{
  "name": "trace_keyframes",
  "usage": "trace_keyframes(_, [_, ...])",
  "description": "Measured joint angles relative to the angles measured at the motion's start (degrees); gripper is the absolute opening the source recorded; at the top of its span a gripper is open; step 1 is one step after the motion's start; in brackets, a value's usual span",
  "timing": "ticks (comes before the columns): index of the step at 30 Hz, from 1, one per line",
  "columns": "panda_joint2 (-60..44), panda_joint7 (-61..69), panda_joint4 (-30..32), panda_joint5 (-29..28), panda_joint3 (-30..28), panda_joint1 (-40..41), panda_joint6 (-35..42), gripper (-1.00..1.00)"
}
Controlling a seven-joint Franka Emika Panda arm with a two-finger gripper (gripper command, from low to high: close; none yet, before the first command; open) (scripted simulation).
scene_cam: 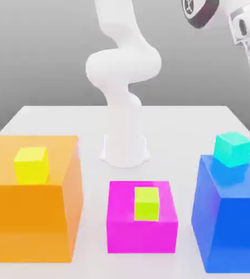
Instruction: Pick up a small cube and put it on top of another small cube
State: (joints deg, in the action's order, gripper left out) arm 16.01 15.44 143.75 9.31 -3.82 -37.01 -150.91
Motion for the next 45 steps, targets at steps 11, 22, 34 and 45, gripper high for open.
trace_keyframes(11, [-13.38, 28.3, 6.64, 4.25, 3.62, -11.9, -8.4, 0.0])
trace_keyframes(22, [-27.05, 31.49, 15.47, -9.18, 3.78, -14.37, -19.4, 0.0])
trace_keyframes(34, [-26.29, 31.46, 15.64, -9.27, 3.78, -14.34, -18.65, -1.0])
trace_keyframes(45, [-6.82, 22.75, 9.97, -10.66, 4.96, -14.2, 3.19, -1.0])
